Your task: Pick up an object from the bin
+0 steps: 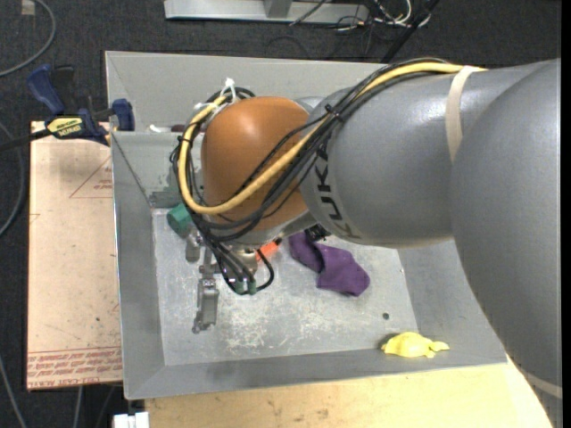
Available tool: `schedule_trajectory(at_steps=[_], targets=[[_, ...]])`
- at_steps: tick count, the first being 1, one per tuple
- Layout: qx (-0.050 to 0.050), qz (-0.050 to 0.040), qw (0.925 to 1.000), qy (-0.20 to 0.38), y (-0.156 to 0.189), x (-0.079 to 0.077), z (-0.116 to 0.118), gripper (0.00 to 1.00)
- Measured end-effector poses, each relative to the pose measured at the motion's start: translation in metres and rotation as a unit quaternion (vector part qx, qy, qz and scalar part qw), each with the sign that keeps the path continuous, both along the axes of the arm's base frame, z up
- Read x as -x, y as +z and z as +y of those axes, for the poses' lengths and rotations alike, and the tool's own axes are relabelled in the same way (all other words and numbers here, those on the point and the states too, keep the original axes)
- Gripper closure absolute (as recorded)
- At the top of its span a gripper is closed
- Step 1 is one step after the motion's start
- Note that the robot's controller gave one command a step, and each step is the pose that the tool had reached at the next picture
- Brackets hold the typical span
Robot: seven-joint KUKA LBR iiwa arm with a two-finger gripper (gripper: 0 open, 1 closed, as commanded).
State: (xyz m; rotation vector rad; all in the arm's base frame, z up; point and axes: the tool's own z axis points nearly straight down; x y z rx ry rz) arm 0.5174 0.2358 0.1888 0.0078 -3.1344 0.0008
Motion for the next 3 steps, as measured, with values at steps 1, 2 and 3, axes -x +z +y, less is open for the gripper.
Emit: schedule_trajectory(at_steps=[1,2,3], targets=[[-0.001,-0.0037,1.0000,-0.002,0.005,-0.002,-0.001,0.00],[-0.002,-0.0056,0.9906,0.137,-0.030,-0.016,0.003,0.00],[-0.002,-0.0046,0.9816,0.191,-0.048,-0.065,-0.007,0.00]])
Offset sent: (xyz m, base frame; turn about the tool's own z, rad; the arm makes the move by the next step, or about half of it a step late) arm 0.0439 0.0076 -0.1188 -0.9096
